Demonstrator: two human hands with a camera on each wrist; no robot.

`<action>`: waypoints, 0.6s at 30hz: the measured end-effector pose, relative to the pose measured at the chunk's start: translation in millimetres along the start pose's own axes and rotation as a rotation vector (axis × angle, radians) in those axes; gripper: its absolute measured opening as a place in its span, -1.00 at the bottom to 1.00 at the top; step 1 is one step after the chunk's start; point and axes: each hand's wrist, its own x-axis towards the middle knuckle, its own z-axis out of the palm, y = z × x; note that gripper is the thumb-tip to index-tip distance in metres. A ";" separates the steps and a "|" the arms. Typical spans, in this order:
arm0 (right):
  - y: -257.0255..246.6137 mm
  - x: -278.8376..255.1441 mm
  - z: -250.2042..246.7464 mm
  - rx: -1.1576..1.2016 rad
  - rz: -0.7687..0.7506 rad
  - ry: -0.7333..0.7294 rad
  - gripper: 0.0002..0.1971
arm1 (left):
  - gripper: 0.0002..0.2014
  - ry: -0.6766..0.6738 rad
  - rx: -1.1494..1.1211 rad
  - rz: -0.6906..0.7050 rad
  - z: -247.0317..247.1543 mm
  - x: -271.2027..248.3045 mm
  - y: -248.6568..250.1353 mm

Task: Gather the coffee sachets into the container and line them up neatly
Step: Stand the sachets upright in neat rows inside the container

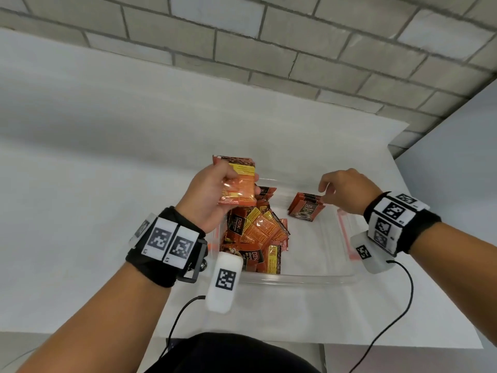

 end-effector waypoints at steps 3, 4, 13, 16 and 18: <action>-7.3 -17.7 -8.7 0.306 -0.059 0.118 -0.91 | -0.87 -0.004 0.147 -0.018 10.8 -0.1 -5.4; -14.9 -25.8 -11.2 0.444 -0.090 0.156 -0.92 | -0.88 -0.018 0.184 -0.026 14.4 0.1 -7.4; -51.5 -58.4 -11.9 0.772 -0.285 0.120 -0.71 | -0.86 -0.183 0.386 -0.049 39.7 -5.3 -23.8; -46.3 -61.6 -9.5 0.803 -0.284 0.210 -0.90 | -0.80 -0.157 0.420 -0.046 41.1 -7.1 -23.4; -43.2 -66.2 -9.4 0.788 -0.308 0.398 -0.87 | -0.54 -0.128 0.439 -0.038 40.5 -6.8 -22.8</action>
